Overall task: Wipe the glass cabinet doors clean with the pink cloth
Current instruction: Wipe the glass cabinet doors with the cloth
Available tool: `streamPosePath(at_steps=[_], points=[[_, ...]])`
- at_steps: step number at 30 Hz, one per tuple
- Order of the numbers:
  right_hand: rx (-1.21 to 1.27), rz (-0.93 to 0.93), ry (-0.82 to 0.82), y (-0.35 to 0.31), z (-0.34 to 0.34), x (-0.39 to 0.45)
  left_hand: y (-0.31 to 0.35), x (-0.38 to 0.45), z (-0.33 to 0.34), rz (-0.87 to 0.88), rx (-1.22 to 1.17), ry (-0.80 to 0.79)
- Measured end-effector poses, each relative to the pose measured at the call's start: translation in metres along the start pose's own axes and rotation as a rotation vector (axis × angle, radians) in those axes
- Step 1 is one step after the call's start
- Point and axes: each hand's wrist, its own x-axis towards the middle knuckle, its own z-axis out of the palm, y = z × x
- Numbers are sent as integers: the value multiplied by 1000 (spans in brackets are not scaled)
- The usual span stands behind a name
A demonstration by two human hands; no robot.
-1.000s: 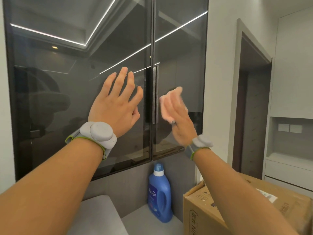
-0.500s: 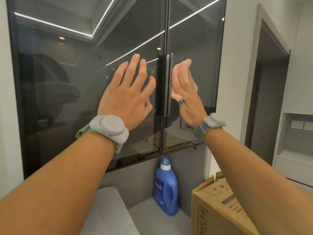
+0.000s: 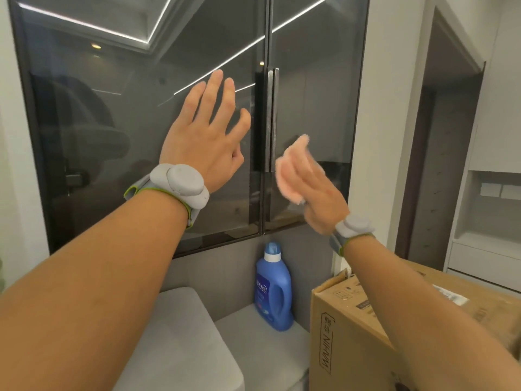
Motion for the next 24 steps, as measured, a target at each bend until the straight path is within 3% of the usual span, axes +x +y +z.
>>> streamPosePath(at_steps=[6, 9, 12, 14, 17, 21, 24], points=[[187, 600, 302, -6, -1, 63, -2, -9, 2, 16, -21, -13], [220, 452, 335, -37, 18, 48, 3, -10, 5, 7, -32, -13], [232, 260, 181, -54, 40, -14, 1, -13, 5, -10, -55, 12], [229, 211, 133, -29, 46, -33, -2, -14, 4, -20, -42, 12], [369, 546, 375, 1, 47, -20, 5, -8, 0, -29, -39, 1], [425, 895, 493, 11, 56, -11, 9, -10, 4, -47, -57, 8], [373, 1001, 535, -12, 64, -18, 8, -12, 6, -43, -52, 31]])
